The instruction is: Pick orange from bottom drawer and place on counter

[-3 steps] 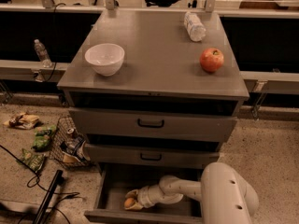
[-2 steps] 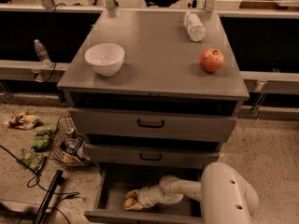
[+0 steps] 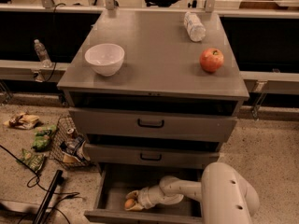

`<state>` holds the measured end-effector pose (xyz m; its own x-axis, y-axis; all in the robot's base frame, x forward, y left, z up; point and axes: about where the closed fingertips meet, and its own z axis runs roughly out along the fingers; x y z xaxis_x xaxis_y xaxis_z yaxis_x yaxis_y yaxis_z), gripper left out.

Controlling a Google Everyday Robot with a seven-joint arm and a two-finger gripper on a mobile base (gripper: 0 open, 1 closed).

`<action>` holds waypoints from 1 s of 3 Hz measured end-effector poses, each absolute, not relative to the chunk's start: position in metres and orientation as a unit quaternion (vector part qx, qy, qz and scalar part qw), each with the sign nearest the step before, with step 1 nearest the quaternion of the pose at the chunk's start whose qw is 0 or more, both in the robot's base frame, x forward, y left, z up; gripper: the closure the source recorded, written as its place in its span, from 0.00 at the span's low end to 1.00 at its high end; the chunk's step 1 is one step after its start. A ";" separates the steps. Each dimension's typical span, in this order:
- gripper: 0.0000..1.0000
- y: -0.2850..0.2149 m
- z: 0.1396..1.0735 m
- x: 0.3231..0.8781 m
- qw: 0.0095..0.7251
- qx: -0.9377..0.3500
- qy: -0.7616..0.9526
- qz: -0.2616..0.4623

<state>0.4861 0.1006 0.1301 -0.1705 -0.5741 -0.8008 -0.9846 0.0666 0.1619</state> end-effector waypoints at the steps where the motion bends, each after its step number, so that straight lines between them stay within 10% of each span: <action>1: 1.00 0.101 0.130 0.486 0.283 -0.579 0.673 0.363; 3: 1.00 0.101 0.130 0.486 0.283 -0.579 0.673 0.363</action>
Offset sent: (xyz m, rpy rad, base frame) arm 0.0245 -0.1368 0.2030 -0.0449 -0.4205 -0.3373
